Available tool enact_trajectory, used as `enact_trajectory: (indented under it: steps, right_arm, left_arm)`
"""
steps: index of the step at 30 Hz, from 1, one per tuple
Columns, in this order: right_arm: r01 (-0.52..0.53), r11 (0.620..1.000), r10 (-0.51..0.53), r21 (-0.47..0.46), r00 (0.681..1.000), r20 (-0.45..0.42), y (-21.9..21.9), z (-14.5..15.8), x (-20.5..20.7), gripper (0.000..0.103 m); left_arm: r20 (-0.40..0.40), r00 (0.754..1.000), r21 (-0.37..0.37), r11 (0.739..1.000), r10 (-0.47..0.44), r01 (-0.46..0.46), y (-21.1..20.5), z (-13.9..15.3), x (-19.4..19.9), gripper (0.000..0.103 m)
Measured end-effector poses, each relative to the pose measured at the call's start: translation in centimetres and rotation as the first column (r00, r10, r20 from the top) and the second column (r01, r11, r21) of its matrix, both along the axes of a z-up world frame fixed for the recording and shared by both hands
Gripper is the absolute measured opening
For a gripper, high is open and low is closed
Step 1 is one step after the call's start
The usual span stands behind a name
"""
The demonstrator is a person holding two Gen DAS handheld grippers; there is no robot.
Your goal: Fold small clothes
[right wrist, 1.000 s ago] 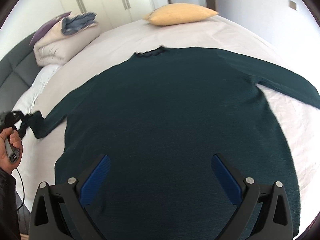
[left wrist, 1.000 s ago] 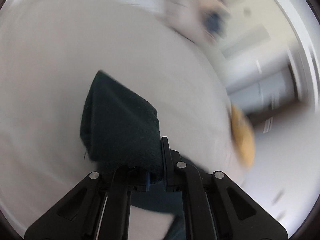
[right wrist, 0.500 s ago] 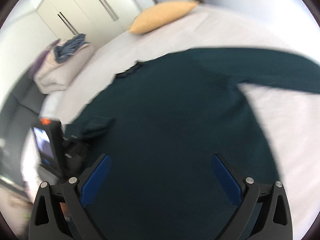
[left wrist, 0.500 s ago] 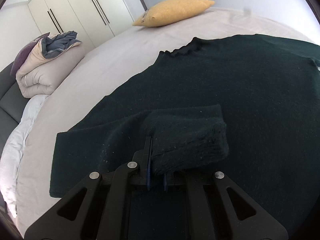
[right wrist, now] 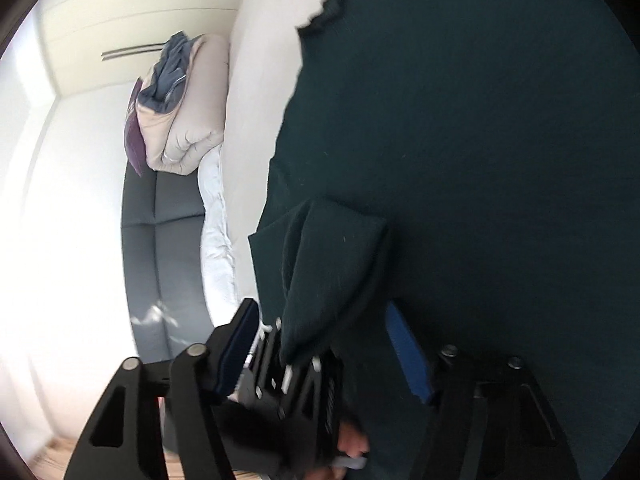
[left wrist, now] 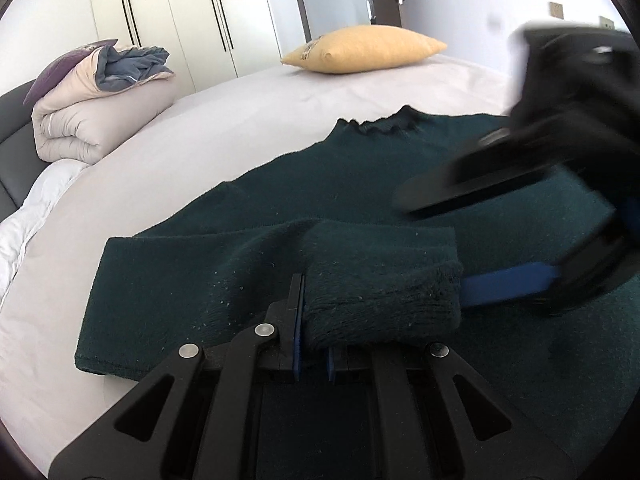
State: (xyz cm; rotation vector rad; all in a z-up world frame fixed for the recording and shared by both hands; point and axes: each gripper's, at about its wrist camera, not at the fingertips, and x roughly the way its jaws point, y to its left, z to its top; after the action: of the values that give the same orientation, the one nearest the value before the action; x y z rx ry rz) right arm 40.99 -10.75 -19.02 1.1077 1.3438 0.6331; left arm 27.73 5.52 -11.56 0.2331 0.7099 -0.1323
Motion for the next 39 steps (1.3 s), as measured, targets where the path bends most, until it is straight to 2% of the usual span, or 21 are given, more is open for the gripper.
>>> enact_trajectory:
  steps: [2, 4, 6, 7, 11, 18, 21, 25, 30, 37, 39]
  right_arm:
    - [0.005, 1.0, -0.005, -0.003, 1.0, -0.016, 0.7, -0.7, 0.6, 0.046]
    - [-0.001, 1.0, 0.001, -0.022, 1.0, -0.005, 1.0, -0.9, 0.7, 0.027]
    - [-0.001, 0.999, 0.002, -0.047, 1.0, 0.023, 1.2, -0.7, 0.8, 0.014]
    - [-0.003, 0.998, 0.007, -0.068, 0.999, 0.049, 1.1, -0.4, 0.9, 0.011]
    - [-0.009, 0.988, 0.033, -0.156, 0.988, 0.153, 0.8, 1.6, 1.4, 0.009]
    - [0.009, 0.955, 0.074, -0.297, 0.961, 0.268, -0.1, 4.9, 2.9, 0.008]
    - [0.035, 0.939, 0.07, -0.342, 0.954, 0.291, -1.5, 5.5, 3.5, 0.008]
    - [0.05, 0.912, 0.081, -0.407, 0.951, 0.298, -3.5, 5.7, 4.7, 0.008]
    - [0.077, 0.88, 0.072, -0.469, 0.954, 0.291, -6.4, 5.4, 5.8, 0.008]
    - [0.108, 0.859, 0.042, -0.5, 0.96, 0.278, -9.2, 4.7, 6.5, 0.008]
    - [0.11, 0.855, 0.034, -0.506, 0.963, 0.267, -9.7, 4.3, 6.9, 0.008]
  left_arm:
    - [0.0, 1.0, 0.005, 1.0, -0.007, 0.007, -0.2, 0.1, -0.1, 0.007]
    - [-0.001, 1.0, 0.006, 1.0, -0.006, 0.006, -0.1, 0.0, -0.1, 0.007]
    - [-0.006, 1.0, -0.002, 1.0, -0.001, 0.001, 0.2, 0.0, 0.0, 0.007]
    - [-0.007, 1.0, -0.005, 1.0, 0.005, -0.005, 0.4, 0.1, 0.0, 0.007]
    - [0.001, 1.0, -0.004, 1.0, 0.03, -0.03, 0.7, 0.7, -0.2, 0.011]
    - [-0.096, 0.994, -0.16, 0.985, 0.051, -0.066, 2.4, 2.8, -0.8, 0.012]
    - [-0.137, 0.99, -0.182, 0.982, 0.031, -0.056, 3.0, 3.4, -1.6, 0.012]
    - [-0.129, 0.991, -0.234, 0.97, 0.032, -0.062, 4.9, 4.3, -2.0, 0.012]
    - [-0.169, 0.977, -0.347, 0.921, 0.127, -0.18, 9.8, 4.6, -0.1, 0.012]
    - [-0.161, 0.96, -0.413, 0.868, 0.229, -0.276, 16.2, 6.6, 2.2, 0.012]
    - [-0.167, 0.958, -0.422, 0.861, 0.234, -0.284, 17.7, 7.0, 3.4, 0.012]
